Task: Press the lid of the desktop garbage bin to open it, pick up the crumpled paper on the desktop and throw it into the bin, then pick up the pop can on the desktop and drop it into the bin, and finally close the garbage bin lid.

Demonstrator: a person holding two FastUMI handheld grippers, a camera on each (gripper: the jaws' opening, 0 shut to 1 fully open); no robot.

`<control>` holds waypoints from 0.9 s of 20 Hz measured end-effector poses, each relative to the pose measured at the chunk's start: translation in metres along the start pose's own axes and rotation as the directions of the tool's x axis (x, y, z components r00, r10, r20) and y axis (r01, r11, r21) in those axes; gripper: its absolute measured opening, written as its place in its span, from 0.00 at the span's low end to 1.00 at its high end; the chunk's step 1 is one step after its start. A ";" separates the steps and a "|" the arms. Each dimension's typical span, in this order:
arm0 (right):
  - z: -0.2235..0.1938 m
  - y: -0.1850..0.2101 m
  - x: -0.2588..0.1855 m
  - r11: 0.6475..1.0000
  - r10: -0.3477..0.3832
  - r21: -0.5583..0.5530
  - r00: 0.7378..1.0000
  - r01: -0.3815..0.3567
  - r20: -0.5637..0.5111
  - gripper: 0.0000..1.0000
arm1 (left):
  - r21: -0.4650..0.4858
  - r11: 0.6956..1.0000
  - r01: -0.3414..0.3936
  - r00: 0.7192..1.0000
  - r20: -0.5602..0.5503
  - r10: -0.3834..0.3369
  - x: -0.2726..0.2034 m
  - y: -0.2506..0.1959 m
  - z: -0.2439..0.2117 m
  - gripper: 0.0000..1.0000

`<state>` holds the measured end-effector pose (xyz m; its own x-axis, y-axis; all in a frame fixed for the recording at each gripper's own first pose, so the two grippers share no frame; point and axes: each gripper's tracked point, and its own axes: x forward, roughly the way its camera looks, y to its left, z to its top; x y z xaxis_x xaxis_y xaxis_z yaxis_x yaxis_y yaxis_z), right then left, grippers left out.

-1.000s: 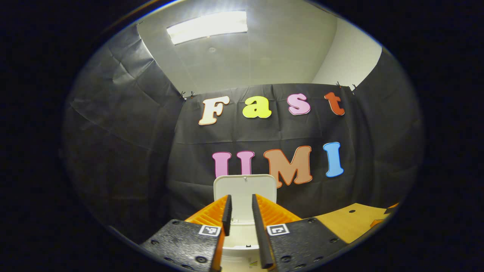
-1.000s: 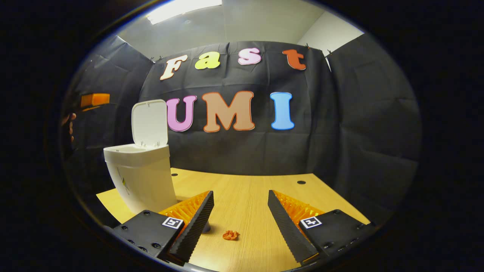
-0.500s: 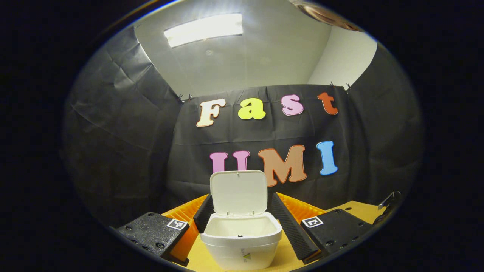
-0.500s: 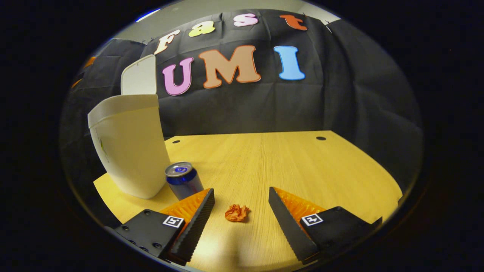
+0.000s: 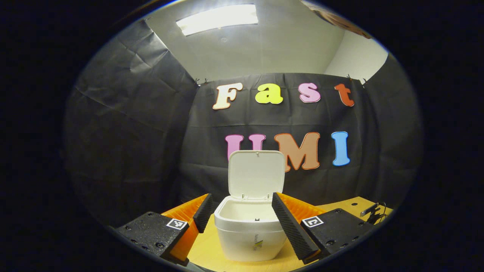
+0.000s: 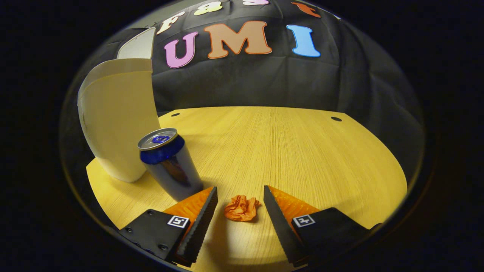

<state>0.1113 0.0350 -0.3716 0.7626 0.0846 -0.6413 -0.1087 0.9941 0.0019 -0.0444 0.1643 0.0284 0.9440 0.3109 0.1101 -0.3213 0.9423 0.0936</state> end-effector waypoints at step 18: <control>0.050 -0.009 -0.052 0.996 -0.051 -0.073 0.998 0.054 0.043 0.29 | 0.016 1.000 0.012 1.000 -0.016 -0.011 -0.002 0.009 -0.013 0.95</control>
<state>0.1042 0.0248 -0.2998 0.7937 0.0368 -0.6072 -0.1139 0.9895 -0.0890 -0.0483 0.1742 0.0164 0.9487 0.3021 0.0929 -0.3114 0.9438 0.1111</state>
